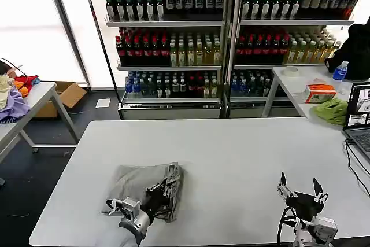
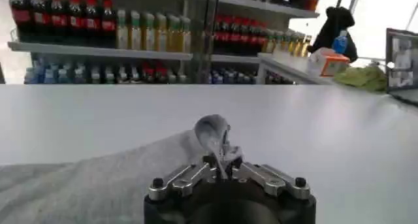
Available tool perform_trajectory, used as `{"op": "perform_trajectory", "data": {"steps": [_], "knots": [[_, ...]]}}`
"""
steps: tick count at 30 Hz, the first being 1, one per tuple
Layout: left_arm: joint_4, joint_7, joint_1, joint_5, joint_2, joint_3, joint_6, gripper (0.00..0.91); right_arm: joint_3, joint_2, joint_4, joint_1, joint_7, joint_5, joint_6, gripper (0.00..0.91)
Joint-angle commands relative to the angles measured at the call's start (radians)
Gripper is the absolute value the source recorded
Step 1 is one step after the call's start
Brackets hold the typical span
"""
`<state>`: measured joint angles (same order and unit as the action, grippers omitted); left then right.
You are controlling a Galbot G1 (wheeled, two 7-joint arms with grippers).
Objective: Fold and organize the clothes.
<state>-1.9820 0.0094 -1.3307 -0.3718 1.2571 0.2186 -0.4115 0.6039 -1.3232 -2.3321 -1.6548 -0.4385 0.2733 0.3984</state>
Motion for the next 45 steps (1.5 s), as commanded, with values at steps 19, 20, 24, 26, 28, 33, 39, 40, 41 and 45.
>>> {"op": "perform_trajectory", "data": {"steps": [19, 20, 24, 26, 28, 33, 39, 40, 41, 45], "knots": [[-0.189, -0.213, -0.106, -0.386, -0.154, 0.414, 0.008, 0.907, -0.127, 0.064, 0.119, 0.165, -0.001, 0.017, 0.007, 0.907], [-0.130, -0.192, -0.118, -0.355, -0.162, 0.437, 0.019, 0.907, -0.131, 0.064, 0.122, 0.170, -0.001, 0.018, 0.008, 0.907], [-0.030, -0.153, -0.145, -0.328, -0.160, 0.466, 0.037, 0.907, -0.157, 0.064, 0.143, 0.191, 0.000, 0.017, 0.010, 0.907], [-0.026, -0.145, -0.150, -0.332, -0.147, 0.460, 0.041, 0.907, -0.162, 0.064, 0.154, 0.200, 0.000, 0.017, 0.010, 0.907], [-0.022, -0.139, -0.146, -0.327, -0.134, 0.452, 0.044, 0.907, -0.162, 0.065, 0.156, 0.203, 0.001, 0.018, 0.012, 0.907], [0.030, -0.122, -0.122, -0.291, -0.133, 0.435, 0.049, 0.907, -0.151, 0.069, 0.144, 0.201, 0.001, 0.026, 0.017, 0.907], [0.056, -0.106, -0.128, -0.286, -0.136, 0.424, 0.041, 0.907, -0.133, 0.071, 0.147, 0.195, 0.000, 0.031, 0.015, 0.907], [0.053, -0.104, -0.130, -0.286, -0.134, 0.418, 0.037, 0.907, -0.134, 0.070, 0.147, 0.193, 0.000, 0.031, 0.015, 0.907], [0.049, -0.104, -0.135, -0.285, -0.132, 0.414, 0.035, 0.907, -0.135, 0.069, 0.148, 0.192, 0.000, 0.030, 0.015, 0.907], [0.035, -0.099, -0.145, -0.285, -0.119, 0.397, 0.027, 0.907, -0.141, 0.063, 0.146, 0.189, -0.001, 0.024, 0.015, 0.907]]}}
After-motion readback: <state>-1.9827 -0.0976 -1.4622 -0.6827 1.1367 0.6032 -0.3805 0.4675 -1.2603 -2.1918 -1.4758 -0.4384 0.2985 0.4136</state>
